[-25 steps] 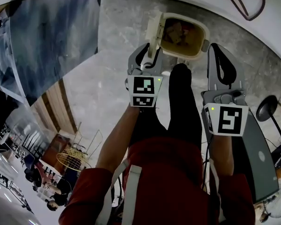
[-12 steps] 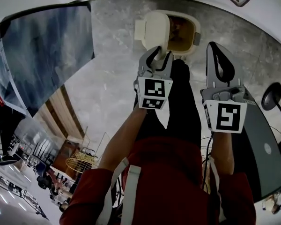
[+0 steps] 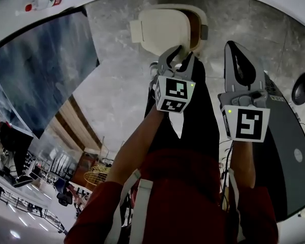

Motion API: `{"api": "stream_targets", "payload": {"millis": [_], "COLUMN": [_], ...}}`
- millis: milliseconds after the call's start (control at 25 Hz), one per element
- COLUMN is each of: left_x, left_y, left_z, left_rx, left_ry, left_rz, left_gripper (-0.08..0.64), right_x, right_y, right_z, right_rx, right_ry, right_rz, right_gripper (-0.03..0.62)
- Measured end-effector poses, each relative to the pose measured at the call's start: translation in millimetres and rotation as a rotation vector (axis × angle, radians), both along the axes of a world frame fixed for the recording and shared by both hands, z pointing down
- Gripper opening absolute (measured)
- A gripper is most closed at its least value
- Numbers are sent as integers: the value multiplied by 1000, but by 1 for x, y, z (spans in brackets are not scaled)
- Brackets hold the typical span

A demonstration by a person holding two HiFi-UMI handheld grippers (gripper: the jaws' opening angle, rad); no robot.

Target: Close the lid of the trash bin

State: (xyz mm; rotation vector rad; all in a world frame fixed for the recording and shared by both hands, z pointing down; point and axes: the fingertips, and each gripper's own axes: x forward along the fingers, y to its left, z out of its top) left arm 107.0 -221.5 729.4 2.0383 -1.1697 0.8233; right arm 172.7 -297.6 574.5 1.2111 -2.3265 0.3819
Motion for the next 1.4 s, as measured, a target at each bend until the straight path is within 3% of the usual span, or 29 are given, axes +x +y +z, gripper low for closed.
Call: {"api": "stream_targets", "payload": {"millis": [600, 1040, 1280, 1400], "left_x": [52, 60, 56, 58], "left_y": [1, -2, -5, -5], "left_z": [82, 128, 134, 138], "left_rx": [-114, -197, -177, -204], "left_ry": [2, -3, -61, -45], "left_rz": [99, 70, 59, 28], "left_gripper": [150, 150, 118, 132], "right_x": [40, 51, 50, 52], "right_y": [-1, 1, 1, 1], "right_z": [53, 85, 91, 92], "right_rx": [-101, -142, -156, -158], "right_ry": [8, 18, 10, 12], "right_rz": [80, 75, 77, 75], "right_gripper": [0, 0, 0, 0]}}
